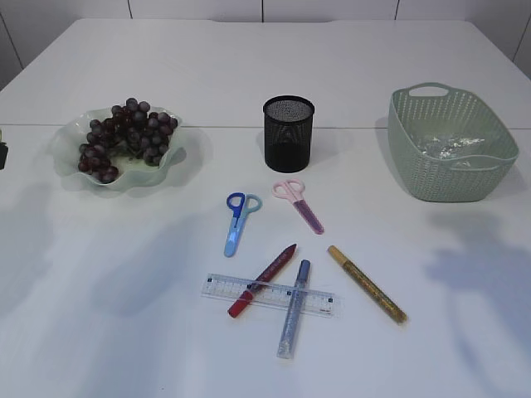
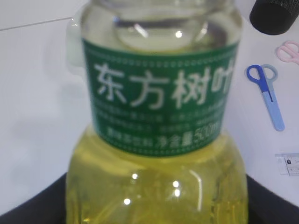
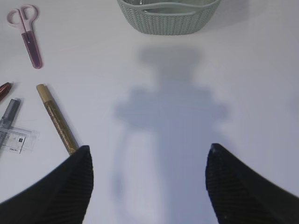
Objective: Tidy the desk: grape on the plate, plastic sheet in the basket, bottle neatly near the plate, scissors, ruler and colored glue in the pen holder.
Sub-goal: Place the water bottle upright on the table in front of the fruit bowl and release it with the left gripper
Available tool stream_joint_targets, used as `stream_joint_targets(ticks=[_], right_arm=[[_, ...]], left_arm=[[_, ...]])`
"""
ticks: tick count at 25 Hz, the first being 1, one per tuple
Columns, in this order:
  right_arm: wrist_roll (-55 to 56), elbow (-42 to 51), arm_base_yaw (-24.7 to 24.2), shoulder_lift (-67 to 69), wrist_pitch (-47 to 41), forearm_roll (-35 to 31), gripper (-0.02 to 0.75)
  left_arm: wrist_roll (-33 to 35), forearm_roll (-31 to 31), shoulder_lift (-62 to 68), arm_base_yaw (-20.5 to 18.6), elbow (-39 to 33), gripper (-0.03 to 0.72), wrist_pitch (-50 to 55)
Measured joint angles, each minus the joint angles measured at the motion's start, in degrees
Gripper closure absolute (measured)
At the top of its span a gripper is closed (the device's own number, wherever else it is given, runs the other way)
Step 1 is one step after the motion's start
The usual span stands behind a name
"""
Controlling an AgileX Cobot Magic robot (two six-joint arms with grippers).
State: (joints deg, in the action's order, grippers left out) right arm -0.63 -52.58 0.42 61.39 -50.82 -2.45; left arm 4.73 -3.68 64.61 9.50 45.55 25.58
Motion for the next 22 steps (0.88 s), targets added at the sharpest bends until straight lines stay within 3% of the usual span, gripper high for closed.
stream_joint_targets(ticks=[9,22], right_arm=[[-1.40,0.00,0.00,0.00,2.42,0.00,0.176],[-5.85,2.15,0.00,-0.95,15.34,0.00,0.176]], left_arm=[[0.05,1.00,-8.70,0.00,-15.68,0.236,-15.61],[0.14,1.79,-8.70,0.00,-17.11,0.236,-23.75]])
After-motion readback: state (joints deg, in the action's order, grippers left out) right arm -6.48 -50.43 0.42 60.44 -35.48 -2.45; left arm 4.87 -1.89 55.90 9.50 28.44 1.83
